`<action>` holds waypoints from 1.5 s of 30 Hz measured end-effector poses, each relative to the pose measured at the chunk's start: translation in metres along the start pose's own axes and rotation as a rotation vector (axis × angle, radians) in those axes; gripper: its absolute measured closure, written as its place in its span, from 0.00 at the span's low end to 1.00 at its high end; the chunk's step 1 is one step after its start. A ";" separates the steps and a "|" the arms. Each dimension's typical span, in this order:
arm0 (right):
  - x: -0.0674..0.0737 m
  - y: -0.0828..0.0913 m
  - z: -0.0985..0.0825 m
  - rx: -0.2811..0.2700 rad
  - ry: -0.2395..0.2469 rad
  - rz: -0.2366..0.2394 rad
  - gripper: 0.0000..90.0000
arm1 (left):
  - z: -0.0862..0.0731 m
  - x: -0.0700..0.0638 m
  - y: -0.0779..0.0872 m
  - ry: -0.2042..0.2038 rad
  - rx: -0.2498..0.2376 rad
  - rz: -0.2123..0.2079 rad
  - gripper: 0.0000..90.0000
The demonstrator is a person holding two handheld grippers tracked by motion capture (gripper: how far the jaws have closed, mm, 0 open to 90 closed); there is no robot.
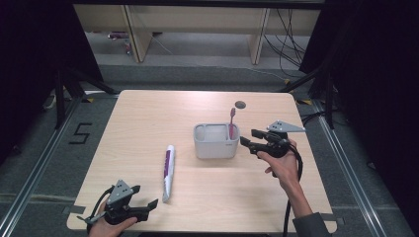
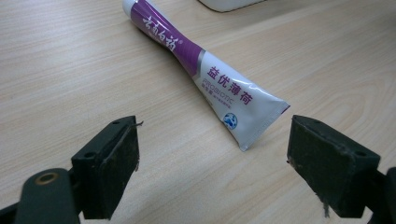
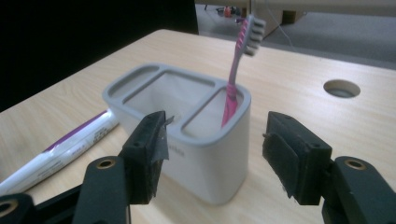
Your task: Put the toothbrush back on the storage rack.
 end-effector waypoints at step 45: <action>0.039 0.040 -0.094 0.096 -0.062 0.000 0.40 | 0.014 0.002 0.003 -0.029 -0.078 -0.040 0.17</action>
Point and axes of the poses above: each handheld gripper's, and its own axes: y roughly backward along the jaws, z roughly out of its top, x roughly to its left, the point moved 3 cm from there along -y, roughly forward along the jaws, and after that the axes turned 12 degrees about z, right-handed, at the moved point
